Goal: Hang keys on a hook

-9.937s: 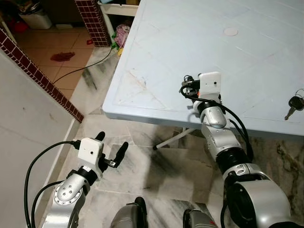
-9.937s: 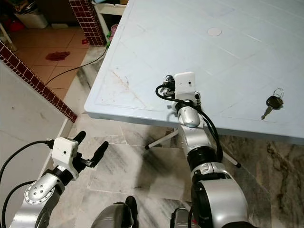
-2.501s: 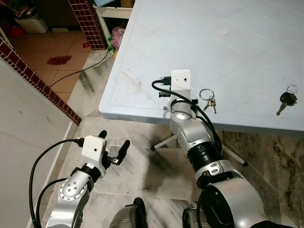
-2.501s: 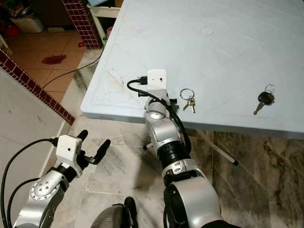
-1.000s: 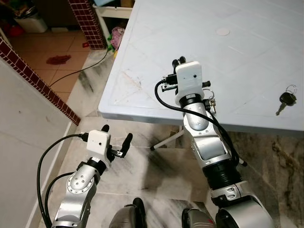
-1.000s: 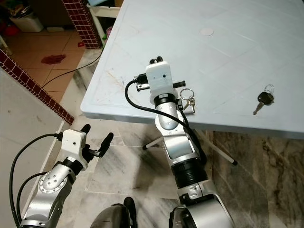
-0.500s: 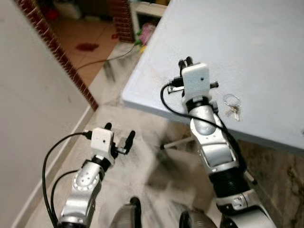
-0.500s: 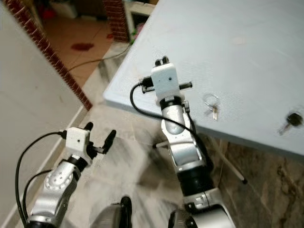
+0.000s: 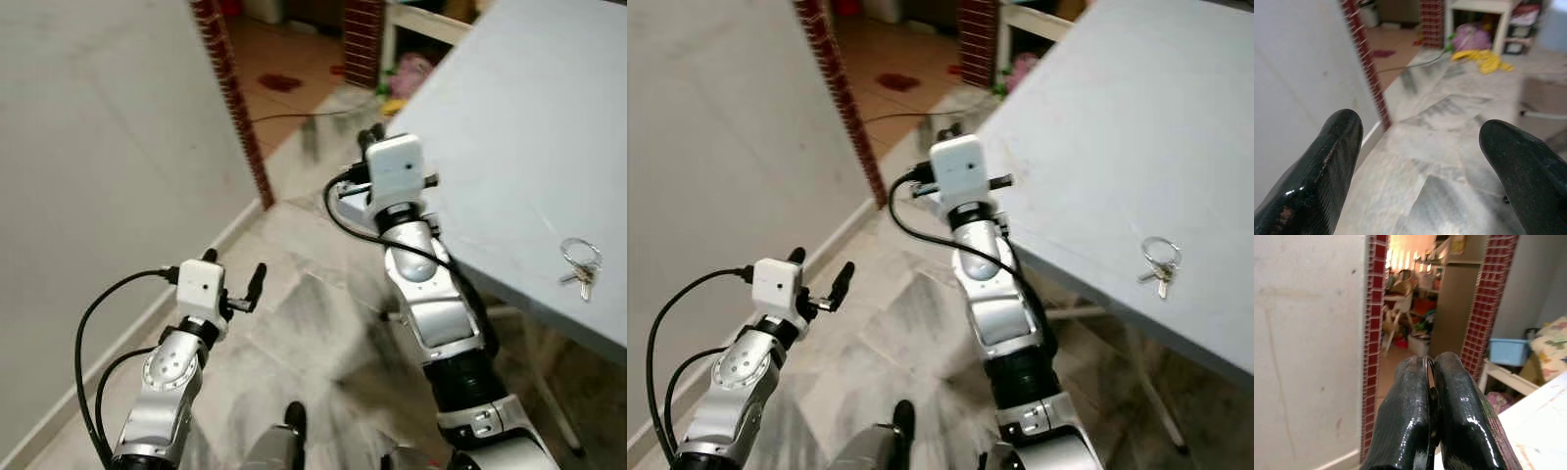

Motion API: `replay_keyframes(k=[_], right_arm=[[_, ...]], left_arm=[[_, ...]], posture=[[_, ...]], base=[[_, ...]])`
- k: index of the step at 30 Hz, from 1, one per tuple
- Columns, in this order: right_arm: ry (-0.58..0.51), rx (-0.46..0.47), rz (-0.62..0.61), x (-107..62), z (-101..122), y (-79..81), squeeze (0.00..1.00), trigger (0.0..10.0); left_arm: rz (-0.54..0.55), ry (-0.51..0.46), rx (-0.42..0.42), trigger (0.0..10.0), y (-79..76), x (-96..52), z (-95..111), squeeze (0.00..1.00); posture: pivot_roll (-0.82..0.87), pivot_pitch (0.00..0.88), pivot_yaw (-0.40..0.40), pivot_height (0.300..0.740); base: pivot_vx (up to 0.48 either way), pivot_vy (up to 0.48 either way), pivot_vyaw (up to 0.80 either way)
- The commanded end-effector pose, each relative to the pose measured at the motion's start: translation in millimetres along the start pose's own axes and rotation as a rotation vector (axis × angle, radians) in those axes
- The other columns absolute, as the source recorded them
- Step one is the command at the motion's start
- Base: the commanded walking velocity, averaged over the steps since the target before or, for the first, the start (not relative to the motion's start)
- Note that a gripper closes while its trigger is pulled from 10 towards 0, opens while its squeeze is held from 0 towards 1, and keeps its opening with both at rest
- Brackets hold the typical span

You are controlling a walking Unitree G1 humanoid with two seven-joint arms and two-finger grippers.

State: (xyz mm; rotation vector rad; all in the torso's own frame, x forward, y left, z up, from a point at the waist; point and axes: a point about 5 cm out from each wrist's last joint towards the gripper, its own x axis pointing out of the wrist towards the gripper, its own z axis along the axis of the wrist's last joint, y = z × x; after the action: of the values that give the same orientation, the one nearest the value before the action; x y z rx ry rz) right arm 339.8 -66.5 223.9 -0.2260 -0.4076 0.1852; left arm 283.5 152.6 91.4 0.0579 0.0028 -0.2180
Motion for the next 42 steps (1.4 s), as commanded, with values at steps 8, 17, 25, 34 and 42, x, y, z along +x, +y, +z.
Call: replay_keyframes(k=[8,17,25,34,42], right_arm=[[-0.015,0.058,0.048,0.0,4.8,-3.3,0.00,10.0],[-0.023,0.069,0.075,1.2,7.1,-5.7,0.00,10.0],[-0.027,0.088,0.106,0.9,7.5,-5.2,0.00,10.0],[-0.035,0.094,0.134,1.0,8.9,-4.0,0.00,10.0],[-0.039,0.115,0.161,0.6,10.0,-2.9,0.00,10.0]], left_arm=[[0.126,-0.044,0.054,10.0,11.8,0.6,7.8,0.00],[0.146,-0.045,0.050,10.0,8.4,1.5,6.2,0.00],[0.157,-0.047,0.054,10.0,8.0,1.8,5.2,0.00],[0.157,-0.043,0.051,10.0,6.2,2.2,3.1,0.00],[0.154,-0.040,0.046,10.0,3.9,2.4,1.2,0.00]], posture=[[-0.05,0.199,0.062,0.740],[-0.05,0.189,0.045,0.740],[-0.05,0.184,0.038,0.740],[-0.06,0.181,0.030,0.740],[-0.06,0.180,0.022,0.740]], base=[[0.000,0.000,0.80],[0.000,0.000,0.80],[0.000,0.000,0.80],[0.000,0.000,0.80],[0.000,0.000,0.80]])
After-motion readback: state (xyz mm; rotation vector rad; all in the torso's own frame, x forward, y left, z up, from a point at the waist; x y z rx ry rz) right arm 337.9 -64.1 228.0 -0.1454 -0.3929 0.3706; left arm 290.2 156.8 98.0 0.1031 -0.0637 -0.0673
